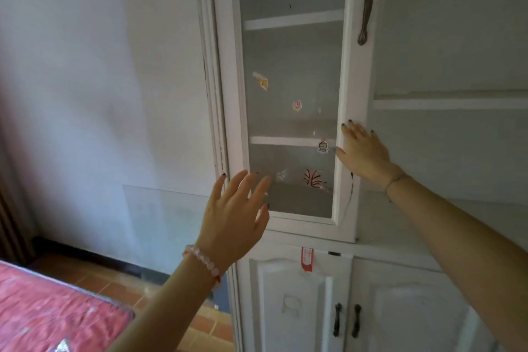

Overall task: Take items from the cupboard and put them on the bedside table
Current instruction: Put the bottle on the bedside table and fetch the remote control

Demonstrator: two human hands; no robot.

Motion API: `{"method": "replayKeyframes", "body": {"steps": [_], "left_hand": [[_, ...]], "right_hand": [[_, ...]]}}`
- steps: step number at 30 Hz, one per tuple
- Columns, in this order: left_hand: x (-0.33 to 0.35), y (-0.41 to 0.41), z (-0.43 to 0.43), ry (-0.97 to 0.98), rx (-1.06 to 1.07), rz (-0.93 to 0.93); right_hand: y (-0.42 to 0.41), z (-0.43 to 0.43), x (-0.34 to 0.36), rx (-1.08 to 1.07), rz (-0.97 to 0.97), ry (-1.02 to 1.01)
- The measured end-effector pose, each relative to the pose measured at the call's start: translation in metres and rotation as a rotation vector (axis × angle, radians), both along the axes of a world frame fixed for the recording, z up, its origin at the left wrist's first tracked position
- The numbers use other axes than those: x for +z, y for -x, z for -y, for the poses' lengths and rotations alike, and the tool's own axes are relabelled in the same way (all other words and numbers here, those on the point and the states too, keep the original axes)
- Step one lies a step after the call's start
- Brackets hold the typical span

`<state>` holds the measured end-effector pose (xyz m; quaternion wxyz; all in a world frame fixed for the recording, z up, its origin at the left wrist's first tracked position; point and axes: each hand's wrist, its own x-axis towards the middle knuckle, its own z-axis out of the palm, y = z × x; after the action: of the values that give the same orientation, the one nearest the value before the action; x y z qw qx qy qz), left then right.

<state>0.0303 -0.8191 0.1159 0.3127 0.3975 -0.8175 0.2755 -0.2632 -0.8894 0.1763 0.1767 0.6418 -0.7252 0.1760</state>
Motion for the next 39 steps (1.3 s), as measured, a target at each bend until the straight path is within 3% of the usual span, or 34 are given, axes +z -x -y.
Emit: {"method": "replayKeyframes", "body": {"steps": [9,17,23,39], "left_hand": [[-0.009,-0.016,-0.018,0.008,-0.125,-0.093],[-0.043,-0.033,-0.050,-0.177,-0.250,-0.060],[-0.063,-0.011,-0.079,-0.221,-0.398,-0.050],[-0.054,0.145,-0.221,-0.225,-0.856,0.019]], "right_hand": [[-0.092,-0.118,-0.056,0.155,0.084,0.477],[-0.136,-0.199,-0.106,-0.017,0.096,0.240],[-0.141,-0.261,-0.127,-0.185,0.089,0.176],[-0.057,-0.467,-0.118,-0.641,-0.028,0.274]]}}
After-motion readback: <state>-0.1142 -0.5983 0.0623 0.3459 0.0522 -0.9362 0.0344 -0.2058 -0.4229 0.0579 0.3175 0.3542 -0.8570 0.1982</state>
